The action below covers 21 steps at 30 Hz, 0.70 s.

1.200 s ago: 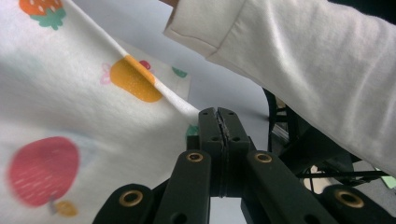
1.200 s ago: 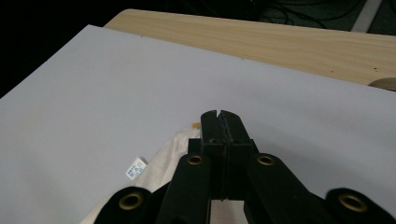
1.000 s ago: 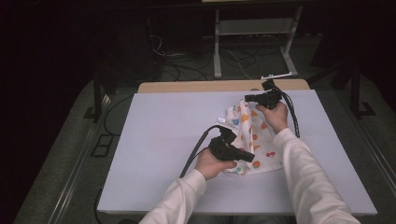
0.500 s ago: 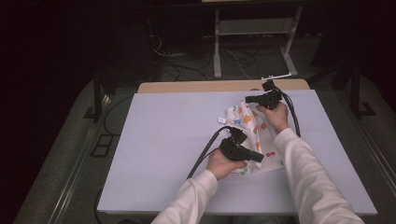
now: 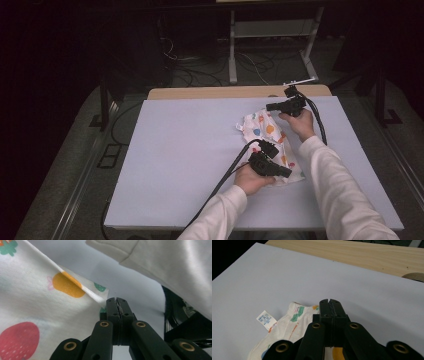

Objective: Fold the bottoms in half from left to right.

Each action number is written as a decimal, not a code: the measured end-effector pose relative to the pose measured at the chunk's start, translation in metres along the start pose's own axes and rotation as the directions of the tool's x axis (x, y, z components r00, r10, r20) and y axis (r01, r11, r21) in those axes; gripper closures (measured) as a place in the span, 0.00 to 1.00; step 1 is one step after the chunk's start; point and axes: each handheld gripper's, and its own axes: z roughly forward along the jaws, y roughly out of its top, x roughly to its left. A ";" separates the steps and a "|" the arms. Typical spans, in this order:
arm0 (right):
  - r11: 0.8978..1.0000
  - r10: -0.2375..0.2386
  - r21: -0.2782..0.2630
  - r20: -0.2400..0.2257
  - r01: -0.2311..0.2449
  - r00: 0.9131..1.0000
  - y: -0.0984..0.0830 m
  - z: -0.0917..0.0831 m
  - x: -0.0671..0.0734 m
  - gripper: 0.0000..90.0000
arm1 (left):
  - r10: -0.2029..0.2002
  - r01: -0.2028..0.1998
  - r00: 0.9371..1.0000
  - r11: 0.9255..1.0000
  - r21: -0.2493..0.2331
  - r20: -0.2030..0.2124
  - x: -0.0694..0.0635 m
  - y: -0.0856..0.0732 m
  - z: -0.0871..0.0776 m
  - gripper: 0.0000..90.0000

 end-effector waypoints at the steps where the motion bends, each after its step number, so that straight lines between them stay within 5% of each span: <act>1: 1.000 -0.001 0.000 -0.001 0.001 1.000 0.000 0.000 0.000 0.98 | -0.005 0.005 1.000 1.000 0.000 0.000 0.000 0.001 0.002 0.99; 21: 1.000 -0.014 0.027 0.015 0.014 1.000 -0.002 0.006 -0.007 0.98 | -0.082 0.082 0.996 0.997 -0.004 -0.030 0.002 0.015 0.036 0.99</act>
